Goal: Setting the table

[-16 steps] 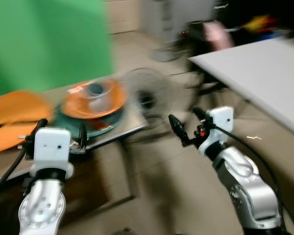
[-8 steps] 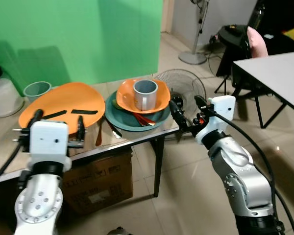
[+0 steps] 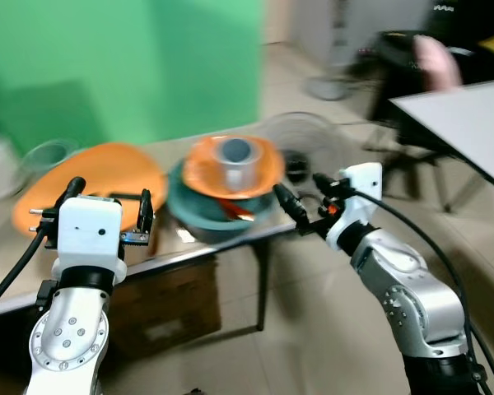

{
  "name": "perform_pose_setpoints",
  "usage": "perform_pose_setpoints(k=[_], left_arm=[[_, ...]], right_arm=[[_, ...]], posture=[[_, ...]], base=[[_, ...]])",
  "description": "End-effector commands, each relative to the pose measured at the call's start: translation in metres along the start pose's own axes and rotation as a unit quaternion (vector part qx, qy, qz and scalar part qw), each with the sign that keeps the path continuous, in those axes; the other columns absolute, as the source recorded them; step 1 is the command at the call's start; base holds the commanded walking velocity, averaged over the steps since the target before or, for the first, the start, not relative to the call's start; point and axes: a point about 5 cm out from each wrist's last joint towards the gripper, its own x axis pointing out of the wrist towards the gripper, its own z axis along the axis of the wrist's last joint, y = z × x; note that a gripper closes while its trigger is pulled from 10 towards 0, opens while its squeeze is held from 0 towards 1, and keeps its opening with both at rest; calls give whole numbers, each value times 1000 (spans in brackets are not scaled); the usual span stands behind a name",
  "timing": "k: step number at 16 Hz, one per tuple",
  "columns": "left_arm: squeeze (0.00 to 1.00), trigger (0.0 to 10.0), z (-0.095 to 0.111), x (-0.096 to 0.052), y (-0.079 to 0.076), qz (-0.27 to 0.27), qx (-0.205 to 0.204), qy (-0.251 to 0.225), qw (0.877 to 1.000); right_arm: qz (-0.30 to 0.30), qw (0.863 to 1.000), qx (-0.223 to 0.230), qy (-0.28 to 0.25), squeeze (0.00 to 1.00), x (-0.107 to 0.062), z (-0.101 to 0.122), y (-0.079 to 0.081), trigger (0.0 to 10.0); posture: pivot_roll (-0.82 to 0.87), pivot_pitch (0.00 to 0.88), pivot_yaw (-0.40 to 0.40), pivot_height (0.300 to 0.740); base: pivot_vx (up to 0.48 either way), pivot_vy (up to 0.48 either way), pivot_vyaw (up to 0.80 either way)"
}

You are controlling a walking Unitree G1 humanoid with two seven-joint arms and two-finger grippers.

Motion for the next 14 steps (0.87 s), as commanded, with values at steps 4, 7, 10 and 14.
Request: perform_pose_setpoints(k=[4, 7, 10, 14], left_arm=[[0, 10000, 2, -1, -3, -21, 12, -1, 1000], [0, 10000, 5, -1, -9, -54, 10, -5, 998], [0, 10000, 5, -2, -15, -91, 9, 0, 996], [0, 10000, 9, -1, -26, -207, -19, 2, 978]], right_arm=[[18, 1000, -4, 6, 0, 3, 5, 6, 10000], [11, 1000, 7, 26, 0, 5, 13, 5, 10000], [26, 998, -31, 45, 0, 8, 22, 8, 10000], [-55, 988, -24, 142, 1000, 14, 24, 0, 10000]], posture=[[60, 0, 31, 740], [60, 0, 25, 740], [51, 0, 22, 740], [46, 0, 11, 740]], base=[[339, 0, 506], [86, 0, 0], [0, 0, 0], [0, 0, 0]])
